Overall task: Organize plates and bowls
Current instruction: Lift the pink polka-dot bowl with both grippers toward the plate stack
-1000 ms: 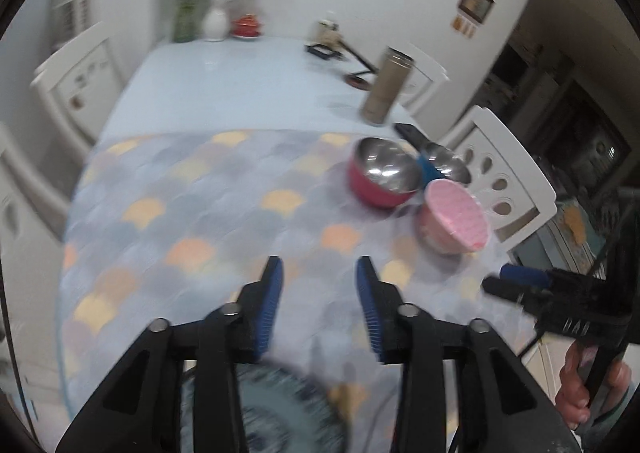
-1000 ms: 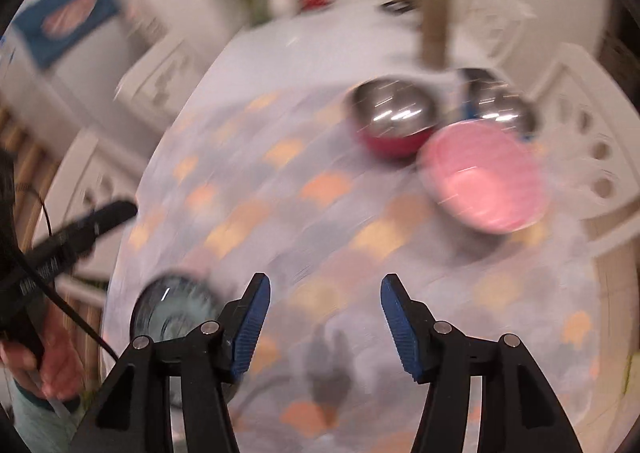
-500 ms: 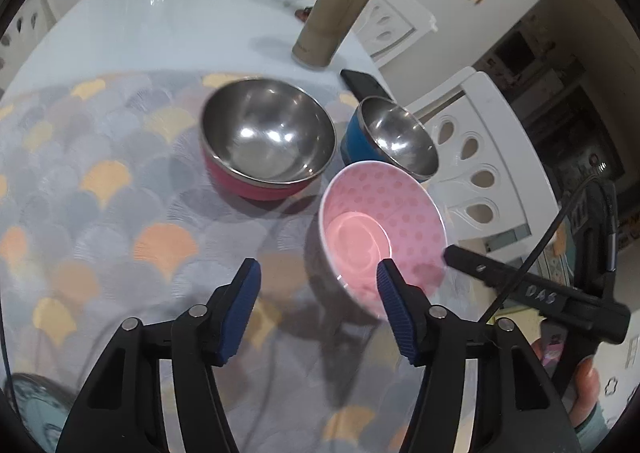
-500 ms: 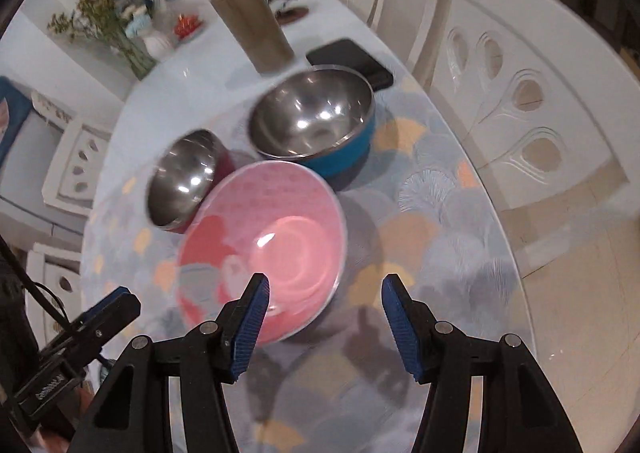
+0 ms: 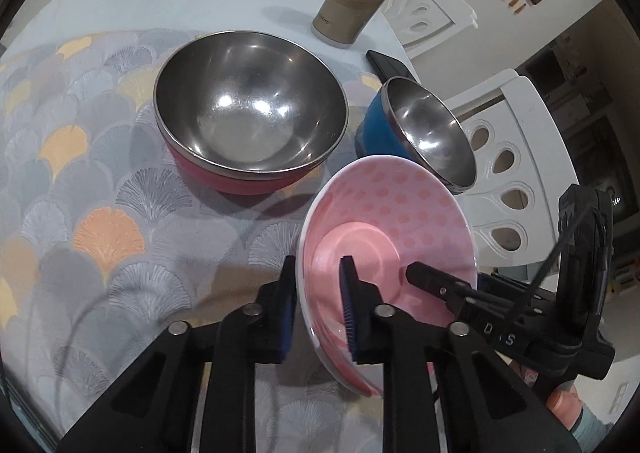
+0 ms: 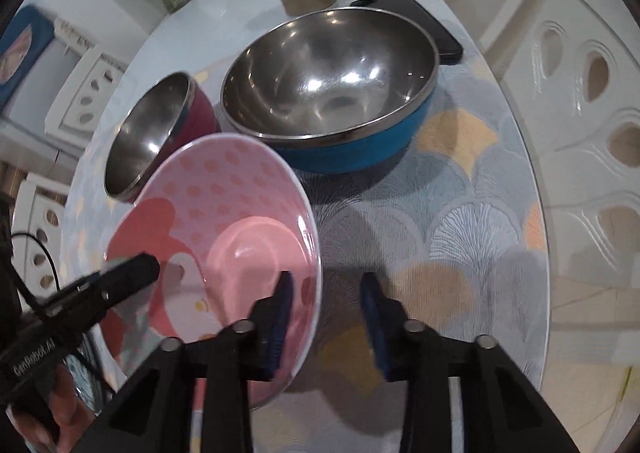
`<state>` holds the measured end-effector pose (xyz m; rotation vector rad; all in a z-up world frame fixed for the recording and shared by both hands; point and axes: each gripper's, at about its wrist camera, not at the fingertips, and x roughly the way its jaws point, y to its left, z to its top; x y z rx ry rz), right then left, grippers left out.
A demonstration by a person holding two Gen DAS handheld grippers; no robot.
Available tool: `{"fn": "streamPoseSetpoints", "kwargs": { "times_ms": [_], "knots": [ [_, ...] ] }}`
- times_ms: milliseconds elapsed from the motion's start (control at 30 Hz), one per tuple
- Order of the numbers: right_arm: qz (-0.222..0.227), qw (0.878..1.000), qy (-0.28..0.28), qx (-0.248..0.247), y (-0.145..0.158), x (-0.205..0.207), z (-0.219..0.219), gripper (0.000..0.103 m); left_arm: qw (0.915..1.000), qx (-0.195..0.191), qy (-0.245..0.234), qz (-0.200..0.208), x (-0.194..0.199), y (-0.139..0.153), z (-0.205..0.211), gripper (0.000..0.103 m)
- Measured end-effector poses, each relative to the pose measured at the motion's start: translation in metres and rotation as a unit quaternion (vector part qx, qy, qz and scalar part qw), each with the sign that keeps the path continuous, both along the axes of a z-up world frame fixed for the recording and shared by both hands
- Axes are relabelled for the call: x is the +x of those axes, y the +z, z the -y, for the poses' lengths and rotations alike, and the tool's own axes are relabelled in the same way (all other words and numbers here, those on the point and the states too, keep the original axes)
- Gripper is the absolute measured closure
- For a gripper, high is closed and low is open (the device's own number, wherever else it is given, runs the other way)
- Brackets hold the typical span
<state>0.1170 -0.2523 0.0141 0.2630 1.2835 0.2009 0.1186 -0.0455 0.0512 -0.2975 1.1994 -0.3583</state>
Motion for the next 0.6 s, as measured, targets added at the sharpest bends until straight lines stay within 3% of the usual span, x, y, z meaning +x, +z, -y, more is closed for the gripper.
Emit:
{"fn": "streamPoseSetpoints", "kwargs": {
  "times_ms": [267, 400, 600],
  "knots": [
    [0.003, 0.999, 0.027, 0.016, -0.004, -0.004, -0.011, 0.088, 0.9999, 0.003, 0.012, 0.01, -0.005, 0.001, 0.002, 0.088],
    [0.007, 1.0, 0.03, -0.003, -0.003, -0.011, -0.019, 0.088, 0.9998, -0.003, 0.018, 0.009, -0.012, 0.005, -0.001, 0.088],
    [0.004, 1.0, 0.023, 0.014, 0.015, -0.03, -0.021, 0.088, 0.9992, -0.012, 0.027, 0.027, -0.037, 0.031, -0.011, 0.088]
  ]
}}
